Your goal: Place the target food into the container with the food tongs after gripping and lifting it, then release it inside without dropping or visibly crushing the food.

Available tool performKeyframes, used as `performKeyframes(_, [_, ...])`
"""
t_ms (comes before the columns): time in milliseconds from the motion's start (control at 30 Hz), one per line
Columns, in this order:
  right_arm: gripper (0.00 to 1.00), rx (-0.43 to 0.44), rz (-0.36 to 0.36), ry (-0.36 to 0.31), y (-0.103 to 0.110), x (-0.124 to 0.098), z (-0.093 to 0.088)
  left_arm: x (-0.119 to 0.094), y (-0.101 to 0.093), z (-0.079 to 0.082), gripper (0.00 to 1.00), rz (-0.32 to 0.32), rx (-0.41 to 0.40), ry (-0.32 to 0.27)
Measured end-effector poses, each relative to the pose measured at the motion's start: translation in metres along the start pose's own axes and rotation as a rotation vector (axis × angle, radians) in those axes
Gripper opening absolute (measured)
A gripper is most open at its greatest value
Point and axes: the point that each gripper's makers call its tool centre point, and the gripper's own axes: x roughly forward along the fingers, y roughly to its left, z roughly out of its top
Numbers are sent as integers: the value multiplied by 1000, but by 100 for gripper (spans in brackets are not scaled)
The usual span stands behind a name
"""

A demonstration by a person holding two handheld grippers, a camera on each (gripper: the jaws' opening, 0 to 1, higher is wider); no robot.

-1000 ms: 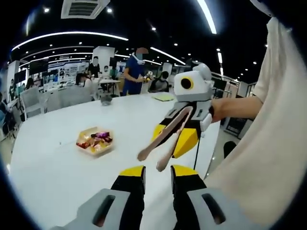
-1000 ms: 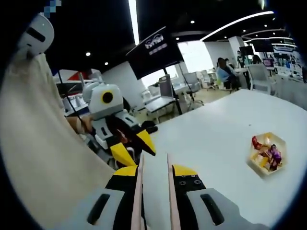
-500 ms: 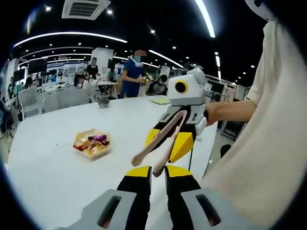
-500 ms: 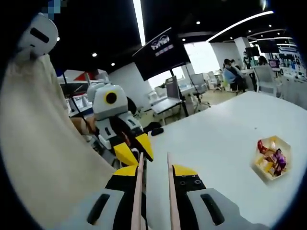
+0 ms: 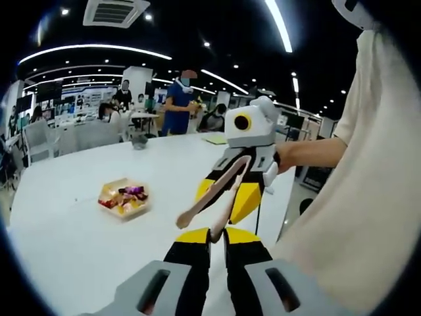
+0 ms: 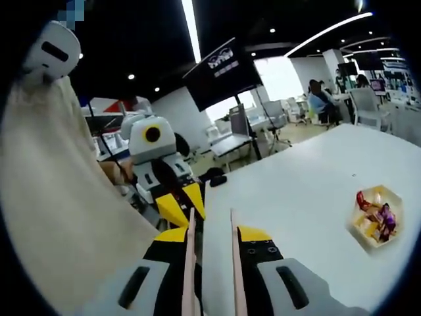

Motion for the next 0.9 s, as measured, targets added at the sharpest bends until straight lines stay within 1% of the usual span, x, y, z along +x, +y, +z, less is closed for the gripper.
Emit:
performKeyframes(67, [29, -8, 3, 14, 1, 0, -2, -1, -1, 0, 2, -24, -22, -3])
performKeyframes(267, [31, -15, 20, 27, 3, 2, -5, -4, -6, -1, 0, -61, -11, 8])
performKeyframes(500, [36, -21, 9, 47, 0, 4, -7, -4, -8, -4, 0, -73, -10, 13])
performKeyframes(667, [41, -36, -11, 64, -2, 6, -9, -5, -10, -5, 0, -87, -15, 13])
performKeyframes(767, [43, -46, -21, 87, -3, 7, -13, -5, -11, -5, 0, -95, -15, 15])
performKeyframes(900, [44, -48, -21, 93, -3, 6, -14, -6, -12, -5, 0, -103, -11, 17])
